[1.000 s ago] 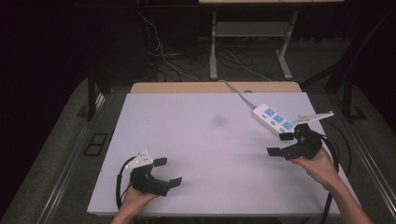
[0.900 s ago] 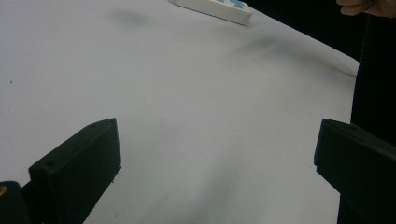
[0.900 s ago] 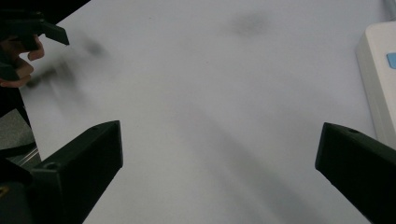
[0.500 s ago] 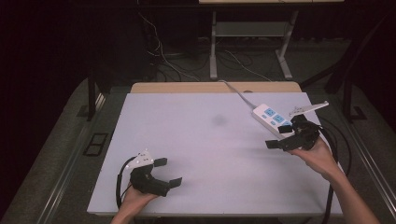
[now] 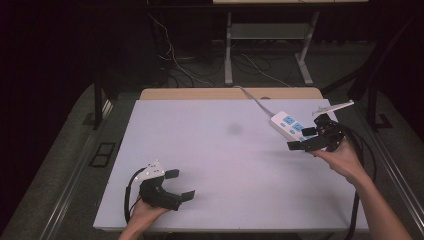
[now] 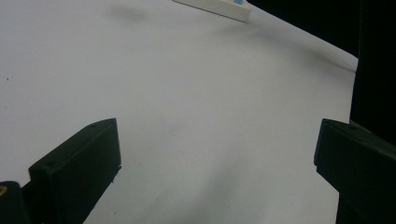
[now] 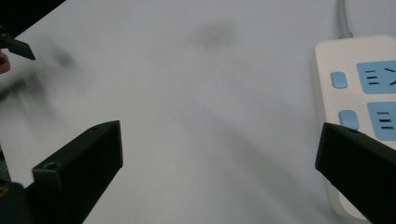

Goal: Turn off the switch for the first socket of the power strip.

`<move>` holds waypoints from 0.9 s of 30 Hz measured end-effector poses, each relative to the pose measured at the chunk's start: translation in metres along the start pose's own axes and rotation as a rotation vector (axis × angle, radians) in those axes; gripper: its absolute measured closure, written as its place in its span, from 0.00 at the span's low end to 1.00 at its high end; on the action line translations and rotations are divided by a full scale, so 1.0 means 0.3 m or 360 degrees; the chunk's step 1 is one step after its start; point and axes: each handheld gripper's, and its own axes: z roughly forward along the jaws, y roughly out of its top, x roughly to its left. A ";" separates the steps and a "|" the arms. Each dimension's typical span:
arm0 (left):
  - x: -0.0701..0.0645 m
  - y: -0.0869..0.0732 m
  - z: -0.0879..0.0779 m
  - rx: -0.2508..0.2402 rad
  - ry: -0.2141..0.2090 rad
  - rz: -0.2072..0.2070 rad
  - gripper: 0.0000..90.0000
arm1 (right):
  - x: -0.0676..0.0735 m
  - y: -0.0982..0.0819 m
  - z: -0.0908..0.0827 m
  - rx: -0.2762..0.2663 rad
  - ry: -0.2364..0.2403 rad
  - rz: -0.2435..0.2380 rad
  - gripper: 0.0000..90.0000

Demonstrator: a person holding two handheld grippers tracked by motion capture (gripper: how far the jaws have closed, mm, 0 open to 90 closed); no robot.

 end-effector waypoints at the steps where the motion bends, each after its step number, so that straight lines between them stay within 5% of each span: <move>1: 0.000 0.000 0.000 0.0001 0.0000 0.0002 0.00 | -0.005 0.002 0.000 0.0002 -0.0002 0.0008 0.01; 27: 0.000 -0.001 -0.001 -0.0003 -0.0010 -0.0005 0.00 | -0.101 0.099 0.042 0.0053 -0.0070 0.0093 0.01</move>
